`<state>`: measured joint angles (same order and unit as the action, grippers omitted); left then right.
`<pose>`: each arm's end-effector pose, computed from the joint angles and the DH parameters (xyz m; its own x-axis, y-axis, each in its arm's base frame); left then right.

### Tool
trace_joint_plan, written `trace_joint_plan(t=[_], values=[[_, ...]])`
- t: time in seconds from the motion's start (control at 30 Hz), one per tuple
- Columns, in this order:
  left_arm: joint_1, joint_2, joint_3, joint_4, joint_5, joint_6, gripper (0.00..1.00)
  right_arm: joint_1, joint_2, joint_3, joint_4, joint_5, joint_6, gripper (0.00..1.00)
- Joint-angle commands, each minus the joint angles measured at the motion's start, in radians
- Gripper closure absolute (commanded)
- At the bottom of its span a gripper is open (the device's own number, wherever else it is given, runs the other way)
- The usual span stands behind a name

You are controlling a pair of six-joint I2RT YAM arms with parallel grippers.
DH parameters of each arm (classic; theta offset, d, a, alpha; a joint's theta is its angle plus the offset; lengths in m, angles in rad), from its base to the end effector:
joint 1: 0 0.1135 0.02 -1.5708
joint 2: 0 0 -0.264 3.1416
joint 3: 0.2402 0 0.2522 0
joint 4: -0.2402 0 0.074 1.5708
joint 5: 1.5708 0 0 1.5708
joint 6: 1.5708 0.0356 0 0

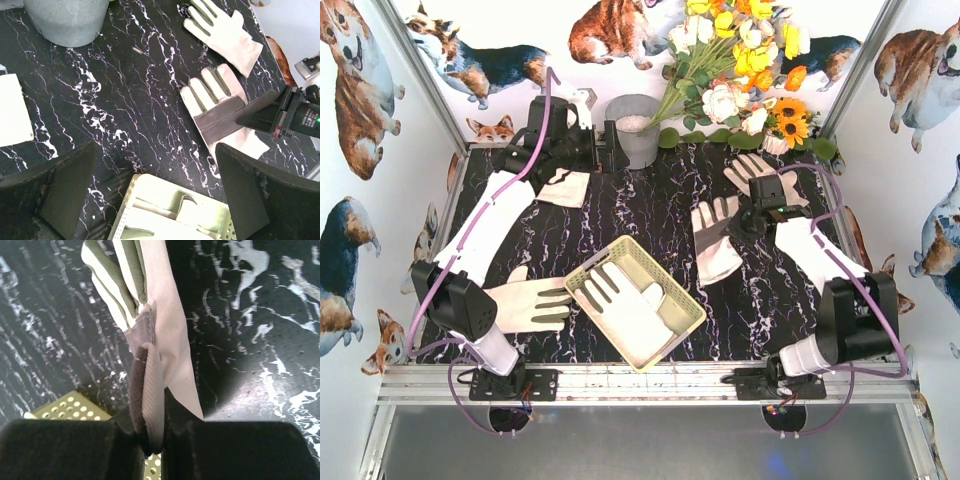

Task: Put the gloves into the storage basket
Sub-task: Place the glove at the center of the board.

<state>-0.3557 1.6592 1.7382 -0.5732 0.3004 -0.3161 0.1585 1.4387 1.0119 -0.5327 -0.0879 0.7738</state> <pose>0.3505 -0.1415 0.4044 -0.6019 -0.0931 -0.7931 0.4101 0.8162 -0.4071 0.2917 0.0498 0.2388 -0.7230 0.5894 -0.3603 0.4171 0.7882 0.4525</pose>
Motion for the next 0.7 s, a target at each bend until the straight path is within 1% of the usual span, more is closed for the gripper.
trace_joint_plan(t=[0.0,0.17,0.27,0.3,0.37,0.4,0.47,0.57,0.67], values=[[0.003,-0.001,0.001,-0.001,-0.026,-0.008,0.0,-0.028,0.039,-0.011,0.045,0.041,0.023,1.0],[0.003,0.002,0.013,0.006,-0.045,-0.021,0.0,-0.028,0.111,-0.004,0.06,0.032,0.009,1.0],[0.003,0.016,0.025,0.007,-0.041,-0.034,0.0,-0.027,0.12,0.003,0.048,0.064,0.016,1.0],[0.003,0.019,0.027,0.007,-0.04,-0.035,0.0,-0.027,0.113,-0.002,0.049,0.078,0.019,0.97],[0.003,0.018,0.025,0.009,-0.04,-0.035,0.0,-0.027,0.094,-0.014,0.059,0.11,0.018,0.77],[0.003,0.016,0.022,0.01,-0.041,-0.035,0.0,-0.028,0.088,-0.016,0.06,0.116,0.01,0.7],[0.003,0.012,0.019,0.01,-0.042,-0.035,0.0,-0.028,0.085,-0.015,0.056,0.108,-0.022,0.67],[0.003,0.002,0.009,0.012,-0.046,-0.038,0.0,-0.028,0.087,-0.004,0.036,0.082,-0.066,0.66],[0.003,-0.002,-0.011,0.019,-0.046,-0.041,0.0,-0.028,0.067,0.008,-0.008,0.103,-0.088,0.66]])
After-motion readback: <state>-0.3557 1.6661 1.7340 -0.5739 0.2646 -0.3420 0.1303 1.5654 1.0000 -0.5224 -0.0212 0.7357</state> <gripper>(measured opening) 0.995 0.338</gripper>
